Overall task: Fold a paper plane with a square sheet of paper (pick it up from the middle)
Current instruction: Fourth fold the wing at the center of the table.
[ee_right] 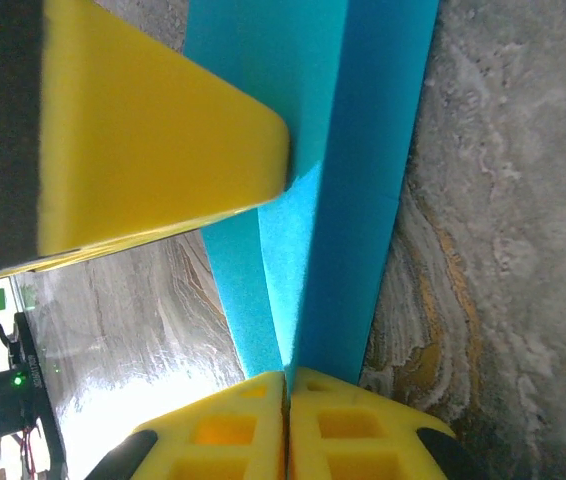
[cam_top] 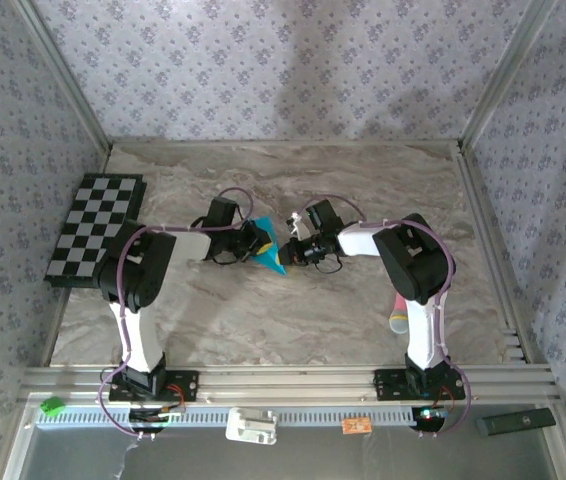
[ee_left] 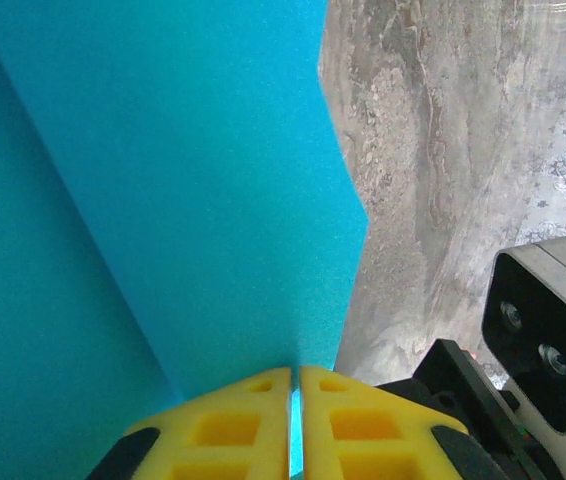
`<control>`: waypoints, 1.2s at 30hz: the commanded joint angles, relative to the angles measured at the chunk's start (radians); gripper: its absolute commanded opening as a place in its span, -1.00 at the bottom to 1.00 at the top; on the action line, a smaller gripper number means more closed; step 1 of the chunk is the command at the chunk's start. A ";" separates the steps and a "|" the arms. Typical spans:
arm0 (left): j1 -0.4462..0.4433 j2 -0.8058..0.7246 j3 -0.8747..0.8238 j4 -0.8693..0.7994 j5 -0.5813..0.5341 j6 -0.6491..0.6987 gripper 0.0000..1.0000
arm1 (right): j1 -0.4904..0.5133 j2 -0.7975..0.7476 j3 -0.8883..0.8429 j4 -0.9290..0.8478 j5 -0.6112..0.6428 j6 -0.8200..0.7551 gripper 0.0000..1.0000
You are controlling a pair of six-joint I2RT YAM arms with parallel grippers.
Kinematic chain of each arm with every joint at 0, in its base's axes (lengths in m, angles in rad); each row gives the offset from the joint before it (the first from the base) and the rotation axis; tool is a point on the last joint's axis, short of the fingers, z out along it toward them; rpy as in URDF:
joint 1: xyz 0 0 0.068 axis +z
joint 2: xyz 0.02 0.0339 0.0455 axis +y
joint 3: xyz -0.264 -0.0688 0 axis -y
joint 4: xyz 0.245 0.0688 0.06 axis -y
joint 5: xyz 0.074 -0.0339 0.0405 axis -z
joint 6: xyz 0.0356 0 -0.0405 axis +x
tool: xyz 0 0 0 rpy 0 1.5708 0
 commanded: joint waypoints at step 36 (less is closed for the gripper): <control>-0.004 0.039 0.024 -0.004 0.007 0.033 -0.79 | -0.041 -0.033 -0.004 -0.222 0.024 0.045 -0.64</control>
